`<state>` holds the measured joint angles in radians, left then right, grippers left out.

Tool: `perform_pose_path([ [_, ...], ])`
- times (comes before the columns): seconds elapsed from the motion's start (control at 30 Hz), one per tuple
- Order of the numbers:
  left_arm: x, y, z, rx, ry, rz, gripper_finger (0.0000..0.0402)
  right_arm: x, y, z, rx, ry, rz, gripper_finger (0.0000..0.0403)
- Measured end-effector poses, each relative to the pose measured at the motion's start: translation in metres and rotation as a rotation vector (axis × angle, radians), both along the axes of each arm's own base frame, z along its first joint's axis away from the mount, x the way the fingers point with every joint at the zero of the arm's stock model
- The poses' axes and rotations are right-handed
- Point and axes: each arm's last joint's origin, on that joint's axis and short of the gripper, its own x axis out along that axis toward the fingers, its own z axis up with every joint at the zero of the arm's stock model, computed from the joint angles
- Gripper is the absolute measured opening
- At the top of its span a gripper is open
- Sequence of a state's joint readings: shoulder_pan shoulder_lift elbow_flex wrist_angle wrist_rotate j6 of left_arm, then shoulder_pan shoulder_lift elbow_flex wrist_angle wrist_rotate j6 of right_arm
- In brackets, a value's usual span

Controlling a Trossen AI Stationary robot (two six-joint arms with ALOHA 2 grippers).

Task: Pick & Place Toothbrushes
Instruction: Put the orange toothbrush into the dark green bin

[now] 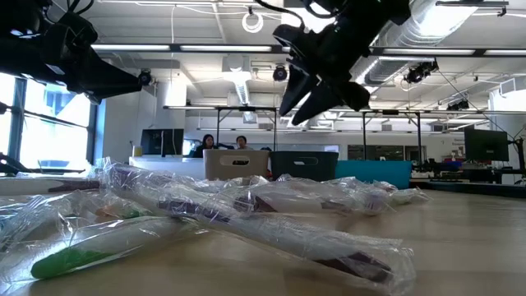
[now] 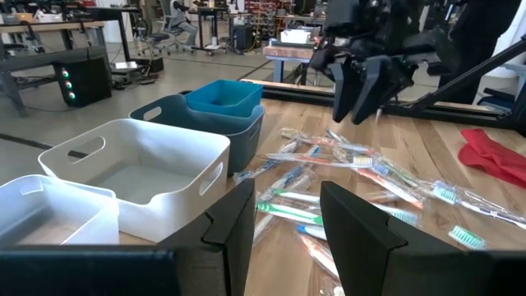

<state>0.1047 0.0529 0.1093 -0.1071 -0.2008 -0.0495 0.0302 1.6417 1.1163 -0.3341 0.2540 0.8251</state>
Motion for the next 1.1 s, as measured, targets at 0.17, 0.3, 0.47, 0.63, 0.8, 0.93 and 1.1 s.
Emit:
perform_pose_path([
  [0.17,0.000,0.000,0.000,0.000,0.000,0.001,0.0136,0.003,0.006,0.007,0.008,-0.028,-0.005,0.0127],
  [0.3,0.000,0.000,0.000,0.000,0.001,0.005,0.0136,0.009,0.010,0.003,0.002,-0.019,-0.018,0.0127],
  [0.47,0.000,0.000,0.000,0.000,0.000,0.004,0.0136,0.019,0.011,-0.011,-0.013,0.045,-0.010,0.0126],
  [0.63,0.000,0.000,0.000,0.000,0.000,0.004,0.0136,0.010,-0.002,-0.017,0.010,0.135,-0.119,0.0126],
  [0.8,0.000,0.000,0.000,0.000,0.001,0.004,0.0136,-0.003,-0.010,-0.023,0.074,0.257,-0.223,0.0126],
  [0.93,0.000,0.000,0.000,0.000,0.001,0.003,0.0136,-0.008,-0.012,-0.028,0.112,0.324,-0.248,0.0126],
  [1.1,0.000,0.000,0.000,0.000,0.002,0.003,0.0136,-0.009,-0.011,-0.028,0.116,0.332,-0.238,0.0126],
])
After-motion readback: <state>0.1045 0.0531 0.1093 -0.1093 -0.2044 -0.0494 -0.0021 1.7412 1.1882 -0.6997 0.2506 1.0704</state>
